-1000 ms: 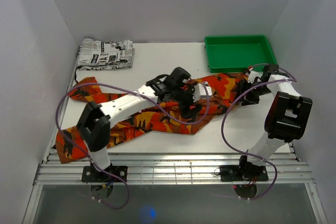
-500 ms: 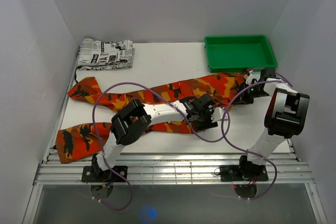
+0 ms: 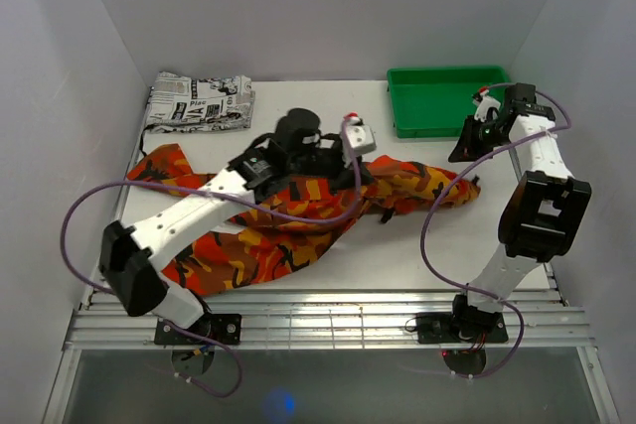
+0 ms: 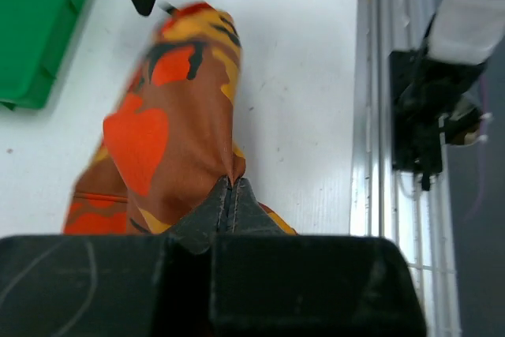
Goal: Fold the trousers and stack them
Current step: Flatten the trousers out
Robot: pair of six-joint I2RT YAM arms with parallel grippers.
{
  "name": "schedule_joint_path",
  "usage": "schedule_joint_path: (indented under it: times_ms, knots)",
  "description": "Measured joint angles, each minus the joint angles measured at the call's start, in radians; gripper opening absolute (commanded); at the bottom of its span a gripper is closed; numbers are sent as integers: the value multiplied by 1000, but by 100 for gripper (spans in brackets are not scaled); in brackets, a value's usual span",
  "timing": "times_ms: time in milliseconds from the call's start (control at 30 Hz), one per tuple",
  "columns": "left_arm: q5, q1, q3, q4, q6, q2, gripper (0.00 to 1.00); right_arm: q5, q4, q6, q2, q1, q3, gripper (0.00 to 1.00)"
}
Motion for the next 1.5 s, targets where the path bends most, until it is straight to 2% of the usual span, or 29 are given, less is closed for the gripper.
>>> schedule_joint_path:
  times_ms: [100,200,333,467,533,600,633,700,733,767,800,833,967,1133,1200,1300,1367,1400,1500]
  knots:
    - [134,93,-27,12,-66,-150,0,76,0,-41,43,13,92,8]
    - [278,156,-58,46,-164,-163,0,124,0,-62,118,29,152,20]
    - [385,270,-90,113,-322,30,0,179,-34,-74,224,94,201,49]
    - [397,398,-80,117,-451,319,0,209,-87,-115,254,141,243,63]
    - [400,455,-67,107,-506,430,0,213,-105,-159,227,143,254,63]
    - [404,501,-51,93,-532,497,10,224,-122,-210,173,136,237,62]
    - [406,520,-39,79,-535,520,29,232,-120,-237,130,132,204,61]
    - [407,550,-5,44,-512,538,48,254,-140,-292,35,123,121,60]
    - [409,562,14,19,-488,538,71,262,-142,-312,-4,120,80,59]
    - [413,568,40,-2,-458,533,86,277,-154,-335,-45,116,32,59]
    - [415,570,60,-22,-420,527,89,292,-166,-356,-78,109,-14,59]
    - [417,570,76,-42,-380,516,98,304,-176,-372,-99,104,-55,59]
    - [422,557,73,-133,-158,399,98,340,-186,-399,-111,85,-190,59]
    - [383,504,-60,-200,195,90,98,364,-162,-368,-95,70,-300,57]
    - [338,421,-124,-196,362,-45,98,369,-140,-348,-80,68,-320,56]
    - [248,218,-274,-135,571,-206,98,366,-95,-316,-35,67,-339,51]
    - [190,105,-375,-74,661,-247,97,362,-65,-299,-1,67,-349,44]
    - [146,46,-448,-16,716,-251,97,360,-55,-290,18,67,-351,36]
    - [37,-42,-612,130,830,-216,96,354,-42,-272,27,65,-348,24]
